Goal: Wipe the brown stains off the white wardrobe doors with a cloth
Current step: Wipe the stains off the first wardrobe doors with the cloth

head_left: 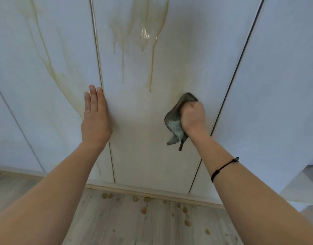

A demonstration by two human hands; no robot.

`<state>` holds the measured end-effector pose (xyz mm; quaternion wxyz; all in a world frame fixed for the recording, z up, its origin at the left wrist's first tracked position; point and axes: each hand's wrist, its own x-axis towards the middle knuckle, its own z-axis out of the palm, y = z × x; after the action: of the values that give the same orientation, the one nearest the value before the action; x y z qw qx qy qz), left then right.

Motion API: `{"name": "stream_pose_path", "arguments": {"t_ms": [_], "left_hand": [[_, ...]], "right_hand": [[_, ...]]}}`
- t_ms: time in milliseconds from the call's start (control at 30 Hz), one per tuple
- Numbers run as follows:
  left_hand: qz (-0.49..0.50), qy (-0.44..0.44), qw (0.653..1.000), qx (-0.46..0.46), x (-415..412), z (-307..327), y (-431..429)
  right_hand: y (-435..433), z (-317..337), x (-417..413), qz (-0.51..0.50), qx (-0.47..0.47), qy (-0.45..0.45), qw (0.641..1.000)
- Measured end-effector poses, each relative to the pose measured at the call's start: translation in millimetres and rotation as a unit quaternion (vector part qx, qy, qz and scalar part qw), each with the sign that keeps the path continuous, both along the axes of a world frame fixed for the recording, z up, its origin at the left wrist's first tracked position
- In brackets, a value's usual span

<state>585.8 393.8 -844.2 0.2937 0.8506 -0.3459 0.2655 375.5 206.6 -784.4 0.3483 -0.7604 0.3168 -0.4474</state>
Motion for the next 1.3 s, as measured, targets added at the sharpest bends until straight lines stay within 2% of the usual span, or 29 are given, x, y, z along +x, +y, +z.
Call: {"name": "stream_pose_path", "arguments": {"t_ms": [67, 133, 233, 300, 367, 500, 567, 633, 733, 800, 867, 933, 1033, 1100, 1233, 1300], "left_hand": [[0.000, 0.002, 1.000, 0.003, -3, 2, 2], [0.001, 0.004, 1.000, 0.002, -4, 4, 3], [-0.003, 0.015, 1.000, 0.003, -7, 4, 2], [-0.001, 0.025, 1.000, -0.001, -9, 4, 0], [-0.002, 0.029, 1.000, -0.006, -10, 3, -1], [-0.002, 0.037, 0.999, -0.013, -10, 2, -3], [-0.008, 0.037, 0.999, -0.020, -10, 1, -4], [-0.010, 0.034, 0.999, -0.025, -10, 2, -3], [-0.007, 0.034, 0.999, -0.019, -11, 3, -2], [-0.009, 0.034, 0.999, -0.017, -11, 6, 0], [-0.016, 0.039, 0.999, -0.015, -10, 6, 1], [-0.022, 0.043, 0.999, -0.019, -9, 4, 0], [-0.022, 0.048, 0.998, -0.021, -10, 6, 1], [-0.027, 0.050, 0.998, -0.017, -9, 5, 1], [-0.029, 0.047, 0.998, -0.017, -5, 6, 2], [-0.025, 0.050, 0.998, -0.014, -7, 6, 2]], "right_hand": [[0, -41, -7, 0.000, -0.048, 0.179, 0.983], [-10, -89, -24, -0.015, -0.036, 0.329, 0.944], [-29, -135, -67, -0.056, 0.030, 0.415, 0.908], [-39, -139, -84, -0.093, 0.022, 0.395, 0.914], [-41, -122, -84, -0.110, -0.003, 0.336, 0.936], [-40, -44, -71, -0.136, -0.028, 0.141, 0.980], [-46, -7, -67, -0.124, -0.007, 0.027, 0.992], [-49, 7, -64, -0.108, -0.003, -0.048, 0.993], [-43, -13, -64, -0.100, -0.035, -0.012, 0.994], [-42, -51, -70, -0.083, -0.025, 0.113, 0.990], [-43, -97, -76, -0.077, -0.039, 0.298, 0.951], [-44, -127, -80, -0.068, -0.057, 0.377, 0.922], [-49, -130, -77, -0.074, -0.062, 0.408, 0.908], [-51, -118, -75, -0.074, -0.045, 0.402, 0.911], [-48, -66, -70, -0.094, -0.045, 0.242, 0.965], [-48, -28, -64, -0.104, -0.050, 0.170, 0.979]]}}
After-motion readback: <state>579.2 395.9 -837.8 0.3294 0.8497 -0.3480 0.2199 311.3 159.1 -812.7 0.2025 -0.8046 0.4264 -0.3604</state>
